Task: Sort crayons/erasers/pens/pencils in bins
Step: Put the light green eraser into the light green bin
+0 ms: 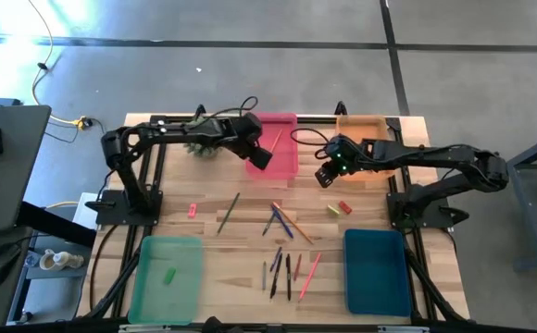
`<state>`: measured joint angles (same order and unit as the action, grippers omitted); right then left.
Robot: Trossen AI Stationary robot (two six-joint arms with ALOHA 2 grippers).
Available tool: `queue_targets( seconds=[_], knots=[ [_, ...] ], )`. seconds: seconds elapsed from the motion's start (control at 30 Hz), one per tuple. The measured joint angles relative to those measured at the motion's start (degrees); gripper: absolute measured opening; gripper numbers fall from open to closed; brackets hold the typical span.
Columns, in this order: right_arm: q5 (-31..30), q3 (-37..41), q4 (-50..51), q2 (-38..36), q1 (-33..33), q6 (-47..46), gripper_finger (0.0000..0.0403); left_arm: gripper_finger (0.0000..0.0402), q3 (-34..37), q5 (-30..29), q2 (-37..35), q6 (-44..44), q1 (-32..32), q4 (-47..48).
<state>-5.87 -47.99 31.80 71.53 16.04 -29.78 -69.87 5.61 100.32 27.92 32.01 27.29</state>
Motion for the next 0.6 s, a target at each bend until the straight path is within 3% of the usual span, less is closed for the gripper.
queue_targets(
  seconds=[0.23,0.37,0.6],
  knots=[
    [-2.4,-4.9,5.5,0.0,-3.7,0.3,0.0119,0.0074,0.0,0.2,-8.2,-2.7,0.6,1.9],
    [-4.7,-8.6,9.5,0.0,-4.9,0.3,0.0119,0.0074,0.0,-0.4,-13.0,-3.7,0.1,8.0],
    [-3.1,-10.2,14.4,0.0,-7.1,-0.2,0.0119,0.0074,0.0,-3.9,-17.6,-5.7,-3.2,21.0]
  ],
)
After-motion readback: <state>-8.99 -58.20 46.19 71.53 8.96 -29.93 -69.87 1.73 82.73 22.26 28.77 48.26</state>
